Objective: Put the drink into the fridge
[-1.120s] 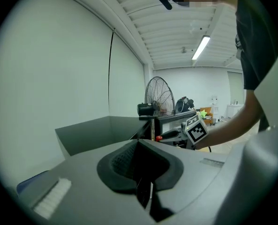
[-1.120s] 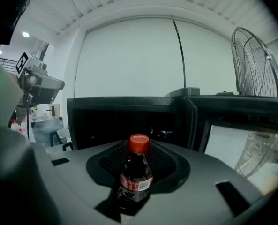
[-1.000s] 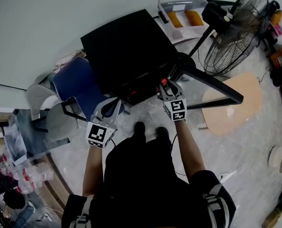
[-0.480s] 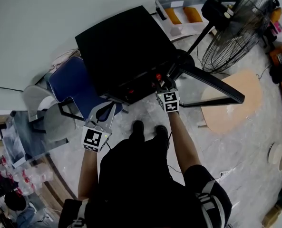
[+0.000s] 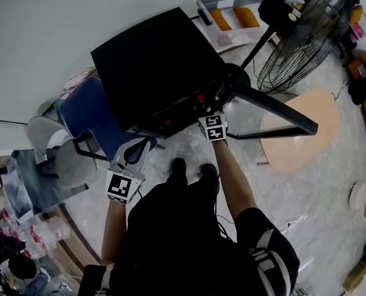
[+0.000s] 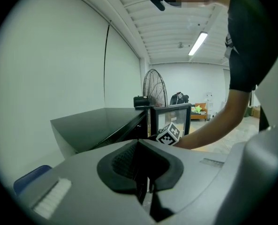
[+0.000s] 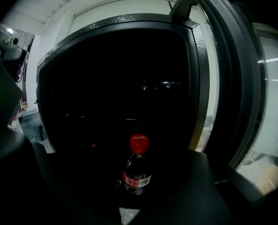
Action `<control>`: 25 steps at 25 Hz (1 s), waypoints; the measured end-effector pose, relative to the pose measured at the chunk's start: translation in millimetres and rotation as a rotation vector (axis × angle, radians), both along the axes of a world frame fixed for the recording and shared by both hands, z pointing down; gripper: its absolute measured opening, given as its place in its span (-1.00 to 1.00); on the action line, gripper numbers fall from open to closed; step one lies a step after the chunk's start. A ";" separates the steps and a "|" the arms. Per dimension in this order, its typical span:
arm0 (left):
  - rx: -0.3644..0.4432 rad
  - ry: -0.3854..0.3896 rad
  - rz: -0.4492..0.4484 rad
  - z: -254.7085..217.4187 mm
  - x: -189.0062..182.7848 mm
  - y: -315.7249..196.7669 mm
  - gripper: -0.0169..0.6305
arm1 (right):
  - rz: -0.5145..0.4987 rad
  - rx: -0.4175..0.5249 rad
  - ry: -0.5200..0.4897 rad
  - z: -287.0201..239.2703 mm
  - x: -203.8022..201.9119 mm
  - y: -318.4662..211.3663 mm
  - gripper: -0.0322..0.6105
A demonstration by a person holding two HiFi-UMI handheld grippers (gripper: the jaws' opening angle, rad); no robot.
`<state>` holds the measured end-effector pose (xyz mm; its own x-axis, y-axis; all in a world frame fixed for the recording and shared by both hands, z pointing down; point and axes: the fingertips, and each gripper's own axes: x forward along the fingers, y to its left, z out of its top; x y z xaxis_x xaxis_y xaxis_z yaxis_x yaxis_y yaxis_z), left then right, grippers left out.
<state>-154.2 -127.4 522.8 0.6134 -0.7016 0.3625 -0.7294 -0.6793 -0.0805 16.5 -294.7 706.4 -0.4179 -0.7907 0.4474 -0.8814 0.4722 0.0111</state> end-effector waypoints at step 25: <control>-0.040 -0.006 -0.018 12.7 -14.6 -6.9 -0.94 | 0.040 0.004 0.036 32.7 -15.5 -45.6 -0.48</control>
<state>-168.8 -134.3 535.5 0.5985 -0.6973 0.3945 -0.7412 -0.6688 -0.0576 1.0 -340.3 739.1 -0.3694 -0.8086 0.4580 -0.8988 0.4361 0.0450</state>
